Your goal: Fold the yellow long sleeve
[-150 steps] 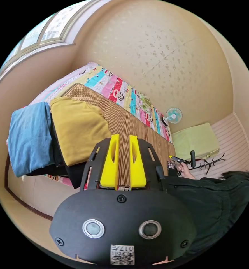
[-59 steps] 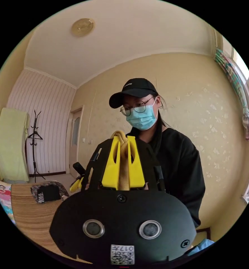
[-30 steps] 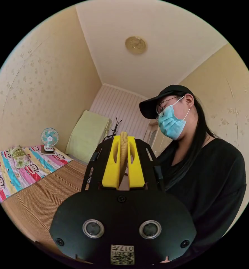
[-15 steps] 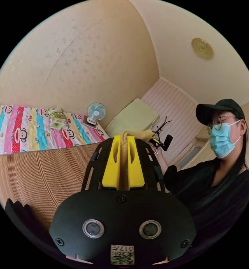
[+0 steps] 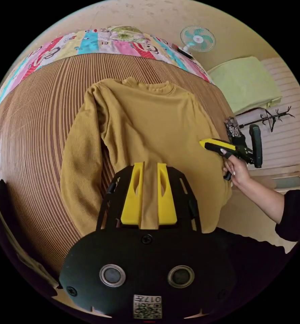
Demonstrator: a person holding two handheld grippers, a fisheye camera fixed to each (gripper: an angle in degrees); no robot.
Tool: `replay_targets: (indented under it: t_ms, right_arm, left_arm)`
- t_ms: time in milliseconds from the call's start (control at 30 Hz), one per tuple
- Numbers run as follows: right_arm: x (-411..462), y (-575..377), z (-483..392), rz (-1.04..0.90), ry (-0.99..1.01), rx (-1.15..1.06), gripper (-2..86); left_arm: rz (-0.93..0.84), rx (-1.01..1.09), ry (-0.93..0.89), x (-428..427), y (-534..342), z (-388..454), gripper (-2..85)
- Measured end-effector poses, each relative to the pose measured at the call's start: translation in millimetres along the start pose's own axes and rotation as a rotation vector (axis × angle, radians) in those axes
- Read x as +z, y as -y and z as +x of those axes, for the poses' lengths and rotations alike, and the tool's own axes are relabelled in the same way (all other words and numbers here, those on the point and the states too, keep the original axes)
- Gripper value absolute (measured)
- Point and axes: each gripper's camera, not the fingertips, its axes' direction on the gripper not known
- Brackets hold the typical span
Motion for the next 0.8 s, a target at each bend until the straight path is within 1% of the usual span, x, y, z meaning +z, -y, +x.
replay_targets:
  t_ms: [33,67,100,167,233,333,467,633,700,800]
  right_arm:
    - [-0.4,-21.6,-7.7,0.133,-0.055,-0.023,5.9]
    - [2.6,-25.5,-14.7,0.154,-0.107,-0.041,6.0]
    - [3.7,-23.5,-17.9,0.144,-0.132,-0.050,6.0]
    - [4.1,-22.4,-25.9,0.155,-0.207,-0.078,5.9]
    - [2.8,-23.7,-24.1,0.171,-0.223,-0.085,5.8]
    - [-6.3,-20.7,-5.8,0.177,-0.174,-0.067,5.6]
    - [-23.2,-15.3,21.8,0.178,-0.105,-0.040,5.9]
    - [-41.3,-8.6,37.7,0.177,-0.135,-0.035,6.4]
    - [-50.2,-5.6,49.4,0.178,-0.120,-0.020,6.8]
    - [-63.5,1.3,63.3,0.169,-0.118,-0.019,6.9]
  left_arm:
    - [-0.001,0.022,0.036,13.3,-10.7,-0.8,6.5]
    - [0.176,0.092,0.100,10.2,-42.2,-0.1,6.0]
    - [0.265,0.112,0.135,11.5,-64.6,-5.0,5.3]
    - [0.270,0.114,0.157,7.0,-74.9,-14.4,5.0]
    - [0.286,0.122,0.163,1.2,-86.5,-26.5,4.9]
    - [0.301,0.121,0.146,-10.8,-104.6,-50.8,4.6]
    - [0.301,0.090,0.031,-34.5,-126.0,-98.4,3.2]
    - [0.291,0.061,-0.068,-64.3,-149.4,-142.0,1.8]
    - [0.297,0.032,-0.166,-78.5,-163.1,-168.1,1.3]
    - [0.301,-0.013,-0.254,-94.5,-180.0,-195.1,0.9]
